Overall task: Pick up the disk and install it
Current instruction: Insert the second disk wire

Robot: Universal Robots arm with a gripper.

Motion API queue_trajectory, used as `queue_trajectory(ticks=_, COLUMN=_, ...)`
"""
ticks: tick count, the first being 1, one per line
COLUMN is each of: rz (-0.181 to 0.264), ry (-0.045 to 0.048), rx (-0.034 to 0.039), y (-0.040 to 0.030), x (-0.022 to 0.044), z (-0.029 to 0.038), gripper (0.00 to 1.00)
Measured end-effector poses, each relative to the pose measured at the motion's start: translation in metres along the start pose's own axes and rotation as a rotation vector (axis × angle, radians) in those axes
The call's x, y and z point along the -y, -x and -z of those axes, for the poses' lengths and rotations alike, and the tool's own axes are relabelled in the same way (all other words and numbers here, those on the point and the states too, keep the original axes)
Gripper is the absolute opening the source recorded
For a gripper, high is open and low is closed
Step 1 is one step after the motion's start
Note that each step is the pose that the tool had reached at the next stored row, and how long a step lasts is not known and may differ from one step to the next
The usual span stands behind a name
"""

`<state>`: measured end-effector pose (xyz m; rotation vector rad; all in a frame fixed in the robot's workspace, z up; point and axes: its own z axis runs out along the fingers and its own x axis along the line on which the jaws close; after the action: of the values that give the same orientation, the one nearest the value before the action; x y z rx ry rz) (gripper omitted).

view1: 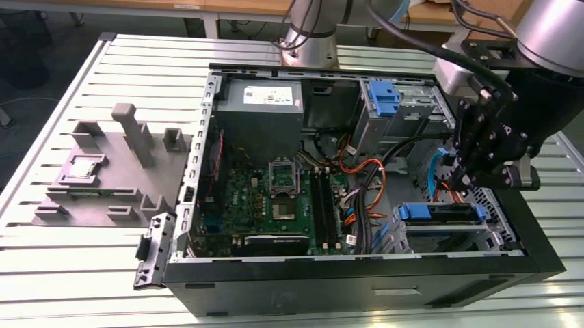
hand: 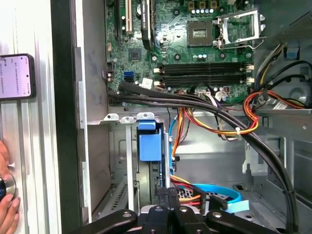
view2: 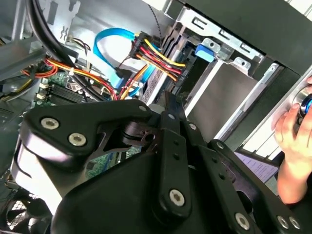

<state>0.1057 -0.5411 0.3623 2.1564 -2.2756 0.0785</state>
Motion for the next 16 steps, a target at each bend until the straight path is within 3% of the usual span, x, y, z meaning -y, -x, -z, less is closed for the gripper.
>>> queue_trajectory(ticks=6, rz=0.0, ry=0.0, rx=-0.0003, y=0.0096, x=-0.0003, z=0.0111, gripper=0.1)
queue_trajectory(ticks=9, rz=0.0, ry=-0.0003, rx=-0.0049, y=0.0157, x=-0.0005, z=0.015, gripper=0.1)
queue_trajectory(ticks=16, rz=0.002, ry=-0.0015, rx=-0.0445, y=0.0311, x=-0.0012, z=0.0174, gripper=0.1)
